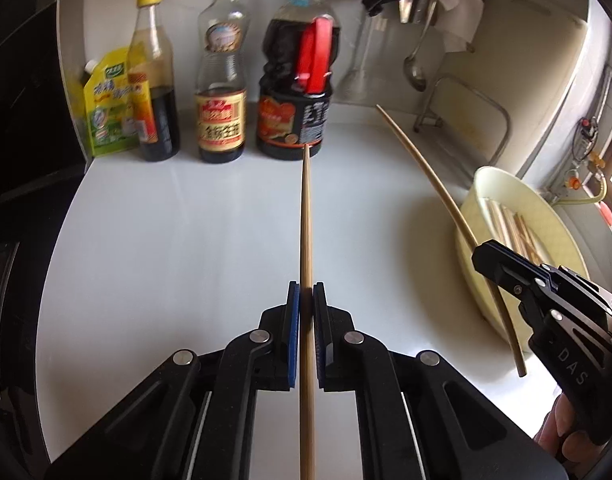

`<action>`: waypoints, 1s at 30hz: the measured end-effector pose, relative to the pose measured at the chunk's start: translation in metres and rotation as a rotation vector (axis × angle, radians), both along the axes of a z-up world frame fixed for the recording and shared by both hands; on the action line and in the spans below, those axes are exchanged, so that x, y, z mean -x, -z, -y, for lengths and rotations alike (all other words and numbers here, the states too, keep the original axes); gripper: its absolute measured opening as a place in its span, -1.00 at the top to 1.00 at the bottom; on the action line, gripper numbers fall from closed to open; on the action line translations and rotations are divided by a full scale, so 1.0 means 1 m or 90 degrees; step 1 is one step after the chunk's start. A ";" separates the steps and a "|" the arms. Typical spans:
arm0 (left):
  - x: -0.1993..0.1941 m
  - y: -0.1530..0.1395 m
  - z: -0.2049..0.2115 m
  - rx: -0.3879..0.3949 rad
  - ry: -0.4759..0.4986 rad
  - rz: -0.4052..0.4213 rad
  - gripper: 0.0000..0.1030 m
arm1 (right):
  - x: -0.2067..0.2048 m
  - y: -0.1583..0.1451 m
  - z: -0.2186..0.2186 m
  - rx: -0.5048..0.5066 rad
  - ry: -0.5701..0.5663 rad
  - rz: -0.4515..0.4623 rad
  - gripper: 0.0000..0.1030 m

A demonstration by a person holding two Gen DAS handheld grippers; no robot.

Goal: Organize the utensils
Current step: 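Carry both chopsticks over the cream basin and open both grippers to drop them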

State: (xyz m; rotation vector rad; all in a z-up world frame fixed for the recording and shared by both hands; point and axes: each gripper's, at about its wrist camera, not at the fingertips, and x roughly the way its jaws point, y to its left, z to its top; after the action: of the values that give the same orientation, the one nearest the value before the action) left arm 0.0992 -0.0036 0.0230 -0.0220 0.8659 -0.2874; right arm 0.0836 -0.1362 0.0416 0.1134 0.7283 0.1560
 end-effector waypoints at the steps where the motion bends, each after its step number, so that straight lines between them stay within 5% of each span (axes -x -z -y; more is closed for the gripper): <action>1: 0.000 -0.006 0.010 0.005 0.019 0.004 0.86 | 0.005 -0.008 0.012 -0.002 0.018 0.010 0.88; 9: 0.002 -0.038 0.128 0.039 0.201 0.013 0.86 | 0.051 -0.046 0.133 -0.035 0.204 0.032 0.88; 16: 0.006 -0.030 0.223 0.014 0.315 0.002 0.86 | 0.060 -0.022 0.193 -0.046 0.285 -0.023 0.88; 28: -0.021 -0.010 0.237 -0.030 0.276 -0.018 0.85 | 0.054 0.007 0.218 -0.053 0.318 -0.074 0.83; 30: -0.024 -0.014 0.230 -0.023 0.261 -0.014 0.70 | 0.057 0.004 0.220 -0.054 0.325 -0.069 0.76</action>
State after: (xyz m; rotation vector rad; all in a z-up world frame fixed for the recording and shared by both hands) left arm 0.1233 -0.2334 0.0373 0.1878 0.8940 -0.6560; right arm 0.0261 -0.3565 0.0376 0.3858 0.7793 -0.3084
